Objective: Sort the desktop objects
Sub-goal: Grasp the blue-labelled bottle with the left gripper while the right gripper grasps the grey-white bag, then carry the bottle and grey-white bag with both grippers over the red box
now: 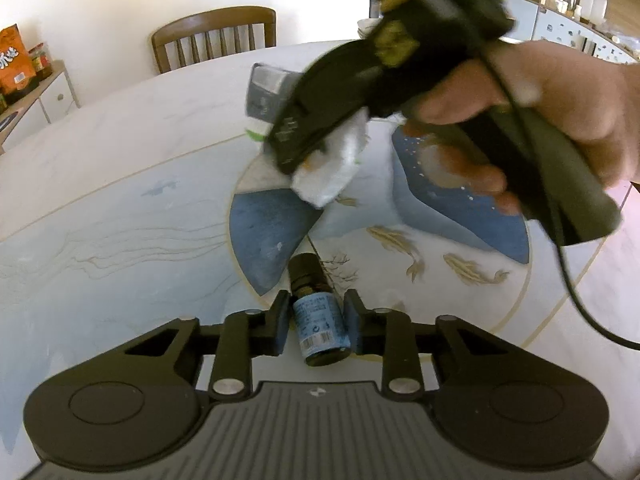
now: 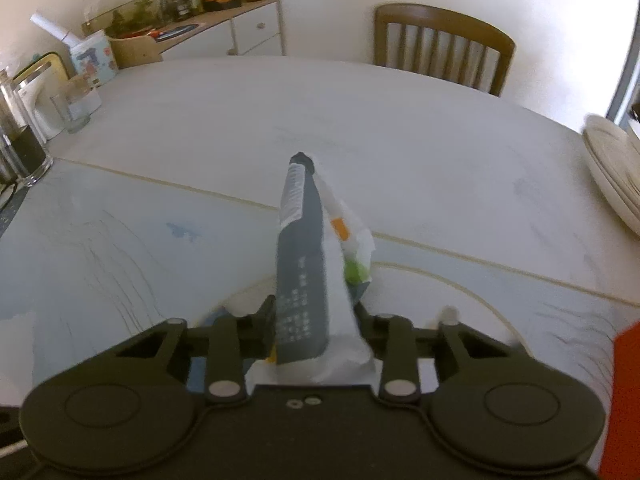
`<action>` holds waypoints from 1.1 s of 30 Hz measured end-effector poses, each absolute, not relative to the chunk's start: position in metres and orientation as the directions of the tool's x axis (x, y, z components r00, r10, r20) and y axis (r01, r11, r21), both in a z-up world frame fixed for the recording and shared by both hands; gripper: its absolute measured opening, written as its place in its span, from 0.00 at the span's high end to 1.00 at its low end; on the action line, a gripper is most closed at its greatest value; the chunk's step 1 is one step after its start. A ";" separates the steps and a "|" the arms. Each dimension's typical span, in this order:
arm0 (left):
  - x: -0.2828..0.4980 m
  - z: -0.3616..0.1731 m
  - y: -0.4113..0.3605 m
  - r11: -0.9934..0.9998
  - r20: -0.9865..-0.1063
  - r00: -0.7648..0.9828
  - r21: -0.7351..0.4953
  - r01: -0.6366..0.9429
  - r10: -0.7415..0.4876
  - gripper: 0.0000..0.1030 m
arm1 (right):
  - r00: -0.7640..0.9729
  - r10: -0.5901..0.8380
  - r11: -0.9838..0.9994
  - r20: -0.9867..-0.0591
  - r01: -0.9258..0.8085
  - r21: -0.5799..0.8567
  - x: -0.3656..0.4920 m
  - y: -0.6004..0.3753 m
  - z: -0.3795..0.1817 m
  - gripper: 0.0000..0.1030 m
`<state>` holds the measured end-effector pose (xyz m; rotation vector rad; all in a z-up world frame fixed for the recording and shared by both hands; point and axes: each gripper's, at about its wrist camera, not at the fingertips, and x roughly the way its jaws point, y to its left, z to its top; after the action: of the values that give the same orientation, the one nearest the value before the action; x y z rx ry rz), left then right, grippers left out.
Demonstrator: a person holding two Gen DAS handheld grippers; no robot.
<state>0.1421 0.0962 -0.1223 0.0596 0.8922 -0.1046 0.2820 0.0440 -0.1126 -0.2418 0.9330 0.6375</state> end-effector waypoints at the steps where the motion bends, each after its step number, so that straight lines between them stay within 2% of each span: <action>1: 0.143 -0.122 0.097 0.993 -0.782 0.620 0.002 0.114 -0.070 0.76 | 0.434 0.398 0.799 -0.808 -0.597 0.073 0.281 0.039 -0.111 0.75; 16: 0.144 -0.118 0.104 0.993 -0.803 0.584 -0.101 0.063 -0.119 0.77 | 0.466 0.381 0.867 -0.798 -0.479 0.135 0.233 -0.038 -0.090 0.78; 33: 0.129 -0.090 0.064 0.988 -0.782 0.604 -0.123 0.095 -0.156 0.77 | 0.485 0.384 0.898 -0.786 -0.395 0.195 0.167 -0.109 -0.071 0.78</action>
<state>0.1286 0.0637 -0.0898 -0.0716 0.9110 -0.1450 0.1666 -0.1086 -0.0707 -0.0127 0.9530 0.4743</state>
